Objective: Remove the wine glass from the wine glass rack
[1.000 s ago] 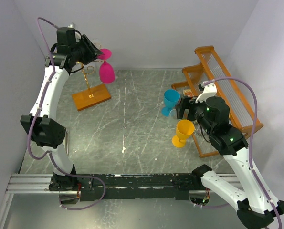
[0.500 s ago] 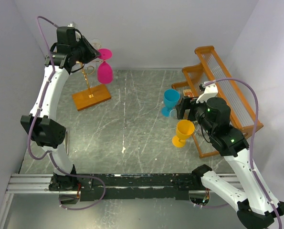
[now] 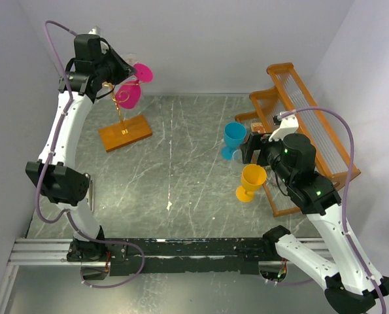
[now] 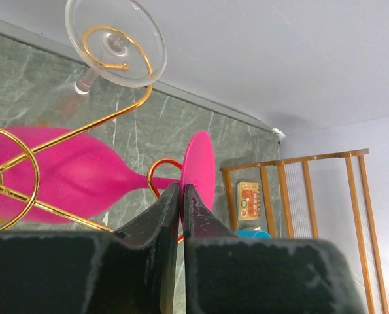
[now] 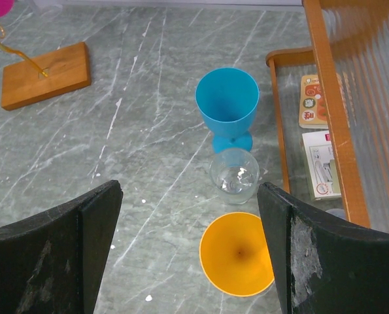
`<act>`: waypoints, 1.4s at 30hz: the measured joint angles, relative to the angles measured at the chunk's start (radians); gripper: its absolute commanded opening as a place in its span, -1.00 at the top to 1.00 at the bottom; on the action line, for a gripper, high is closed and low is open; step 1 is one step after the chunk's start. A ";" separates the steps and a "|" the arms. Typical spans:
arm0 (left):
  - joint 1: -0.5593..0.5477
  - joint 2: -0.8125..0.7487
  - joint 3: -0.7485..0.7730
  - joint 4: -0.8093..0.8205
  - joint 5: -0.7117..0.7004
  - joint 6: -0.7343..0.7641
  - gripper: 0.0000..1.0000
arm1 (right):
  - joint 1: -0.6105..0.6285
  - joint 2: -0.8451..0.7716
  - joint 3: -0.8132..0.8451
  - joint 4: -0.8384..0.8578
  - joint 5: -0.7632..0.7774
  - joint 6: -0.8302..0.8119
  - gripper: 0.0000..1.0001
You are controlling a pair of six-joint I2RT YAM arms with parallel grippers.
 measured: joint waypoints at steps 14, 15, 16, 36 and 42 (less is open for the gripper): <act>0.026 -0.084 -0.166 0.127 0.069 -0.139 0.86 | 0.000 -0.006 0.000 -0.011 -0.005 0.003 -0.71; 0.029 -0.084 -0.168 0.130 0.077 -0.146 0.86 | 0.000 -0.006 0.000 -0.013 -0.005 0.003 -0.71; 0.031 -0.084 -0.168 0.132 0.082 -0.152 0.86 | 0.000 -0.006 0.000 -0.014 -0.005 0.003 -0.71; 0.124 -0.175 -0.261 0.185 0.156 -0.246 0.86 | 0.000 -0.006 0.000 -0.014 -0.024 0.019 -0.71; 0.138 -0.153 -0.257 0.232 0.173 -0.281 0.86 | 0.000 -0.005 0.000 -0.014 -0.024 0.019 -0.71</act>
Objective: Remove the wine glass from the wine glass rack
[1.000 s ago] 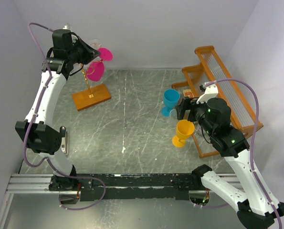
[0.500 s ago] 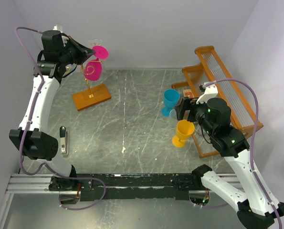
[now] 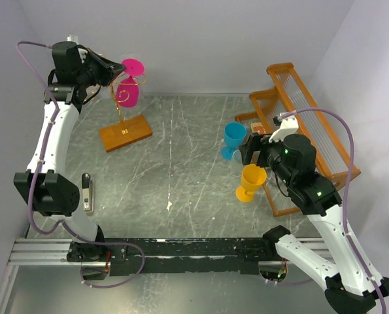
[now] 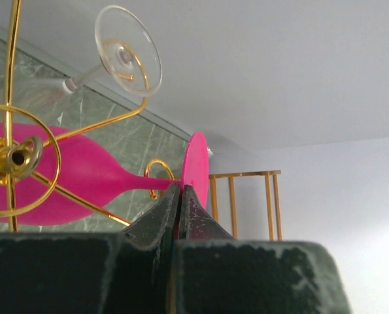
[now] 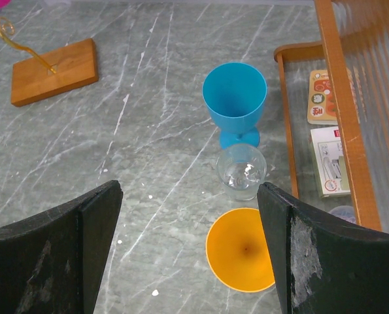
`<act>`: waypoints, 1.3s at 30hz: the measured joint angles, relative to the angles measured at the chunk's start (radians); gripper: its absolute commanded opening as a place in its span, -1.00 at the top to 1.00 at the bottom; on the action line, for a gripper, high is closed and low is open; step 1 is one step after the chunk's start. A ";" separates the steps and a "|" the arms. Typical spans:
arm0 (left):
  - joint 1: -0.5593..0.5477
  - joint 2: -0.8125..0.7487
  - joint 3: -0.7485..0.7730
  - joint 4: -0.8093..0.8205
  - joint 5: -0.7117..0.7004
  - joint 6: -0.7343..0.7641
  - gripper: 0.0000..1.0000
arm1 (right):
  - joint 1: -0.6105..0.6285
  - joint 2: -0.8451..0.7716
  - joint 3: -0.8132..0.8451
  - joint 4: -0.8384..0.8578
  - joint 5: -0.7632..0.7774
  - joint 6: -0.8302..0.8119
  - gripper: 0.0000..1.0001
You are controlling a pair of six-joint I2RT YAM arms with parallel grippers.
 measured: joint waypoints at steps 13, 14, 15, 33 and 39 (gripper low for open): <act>-0.026 0.112 0.075 0.034 -0.012 -0.057 0.86 | 0.000 0.000 0.010 -0.003 0.000 0.001 -0.71; -0.035 0.125 0.096 0.034 -0.014 -0.059 0.86 | 0.000 0.000 0.011 -0.005 0.000 0.002 -0.71; -0.044 0.136 0.111 0.034 -0.015 -0.060 0.86 | 0.000 -0.001 0.011 -0.005 0.000 0.003 -0.71; -0.143 0.050 -0.052 0.148 0.085 -0.160 0.86 | 0.000 -0.004 0.033 -0.008 -0.069 0.063 -0.71; -0.198 -0.155 -0.281 0.323 0.184 -0.277 0.86 | 0.000 0.028 0.023 0.075 -0.209 0.143 -0.73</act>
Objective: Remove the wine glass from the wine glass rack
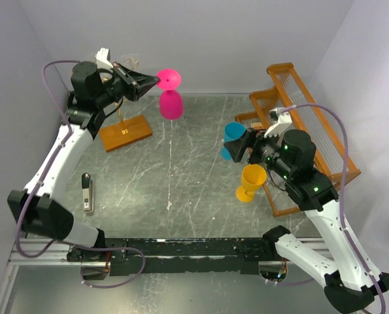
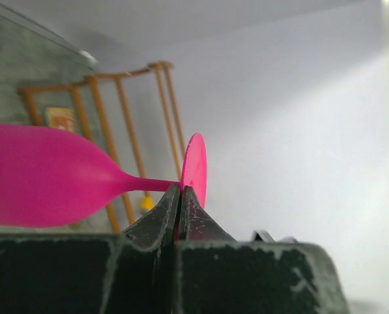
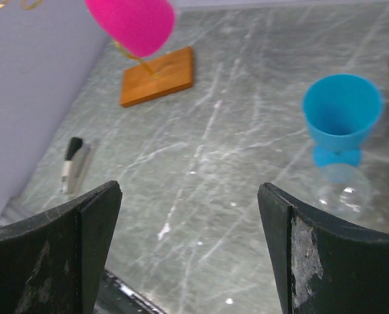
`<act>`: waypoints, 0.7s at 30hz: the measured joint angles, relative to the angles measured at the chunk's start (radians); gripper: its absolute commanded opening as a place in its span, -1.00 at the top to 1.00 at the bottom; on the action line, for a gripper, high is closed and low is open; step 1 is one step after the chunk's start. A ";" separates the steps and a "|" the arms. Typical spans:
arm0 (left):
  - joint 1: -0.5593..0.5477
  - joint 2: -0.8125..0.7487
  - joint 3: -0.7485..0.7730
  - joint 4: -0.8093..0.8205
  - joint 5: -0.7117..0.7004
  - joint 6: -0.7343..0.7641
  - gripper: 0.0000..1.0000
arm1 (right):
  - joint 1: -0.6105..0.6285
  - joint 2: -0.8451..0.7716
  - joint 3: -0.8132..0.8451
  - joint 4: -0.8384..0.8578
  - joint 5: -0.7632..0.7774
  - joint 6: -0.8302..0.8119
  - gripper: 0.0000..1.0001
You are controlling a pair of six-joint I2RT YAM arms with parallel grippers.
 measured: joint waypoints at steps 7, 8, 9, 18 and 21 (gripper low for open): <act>-0.034 -0.258 -0.298 0.298 0.113 -0.230 0.86 | 0.000 0.030 -0.138 0.276 -0.251 0.185 -0.75; -0.034 -0.285 -0.328 0.328 0.122 -0.260 0.86 | 0.000 0.032 -0.162 0.317 -0.281 0.217 -0.75; -0.034 -0.308 -0.356 0.359 0.130 -0.290 0.87 | 0.000 0.033 -0.196 0.382 -0.320 0.257 -0.75; -0.042 -0.485 -0.638 0.723 0.182 -0.591 0.86 | 0.029 0.073 -0.404 0.903 -0.472 0.603 -0.75; -0.045 -0.515 -0.690 0.806 0.186 -0.660 0.86 | 0.079 0.088 -0.404 1.009 -0.463 0.647 -0.70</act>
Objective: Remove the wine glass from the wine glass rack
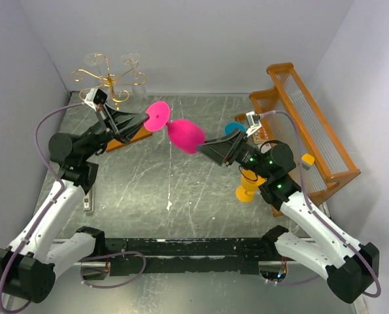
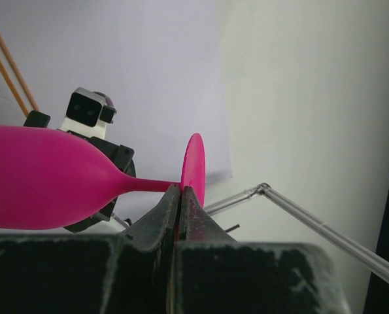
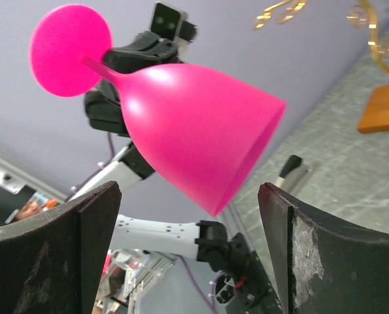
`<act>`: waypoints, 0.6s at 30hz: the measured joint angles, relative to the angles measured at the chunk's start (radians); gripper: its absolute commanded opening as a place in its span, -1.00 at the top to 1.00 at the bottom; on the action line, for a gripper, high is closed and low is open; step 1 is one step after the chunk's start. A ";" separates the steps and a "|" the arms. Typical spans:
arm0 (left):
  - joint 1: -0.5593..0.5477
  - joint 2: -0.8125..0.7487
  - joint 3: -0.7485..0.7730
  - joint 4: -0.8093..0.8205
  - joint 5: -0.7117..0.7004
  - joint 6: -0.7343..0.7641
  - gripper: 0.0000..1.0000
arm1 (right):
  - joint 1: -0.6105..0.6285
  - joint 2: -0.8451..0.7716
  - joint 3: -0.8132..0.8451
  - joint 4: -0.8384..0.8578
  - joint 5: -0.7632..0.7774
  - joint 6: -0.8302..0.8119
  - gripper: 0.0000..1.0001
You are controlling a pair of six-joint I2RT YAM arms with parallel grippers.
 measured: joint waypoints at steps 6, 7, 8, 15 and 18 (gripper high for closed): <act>-0.002 -0.075 -0.060 0.079 0.005 -0.073 0.86 | 0.113 0.047 0.000 0.157 0.033 0.037 0.00; -0.003 -0.082 -0.069 0.097 0.006 -0.082 0.86 | 0.129 0.058 0.000 0.180 0.038 0.042 0.10; -0.004 -0.086 -0.080 0.119 0.006 -0.093 0.86 | 0.142 0.068 0.000 0.203 0.040 0.047 0.17; -0.001 -0.087 -0.165 0.272 -0.050 -0.144 0.58 | 0.186 0.084 -0.035 0.399 0.024 0.094 0.87; -0.001 -0.088 -0.195 0.272 -0.054 -0.147 0.10 | 0.200 0.058 -0.037 0.455 0.011 0.095 1.00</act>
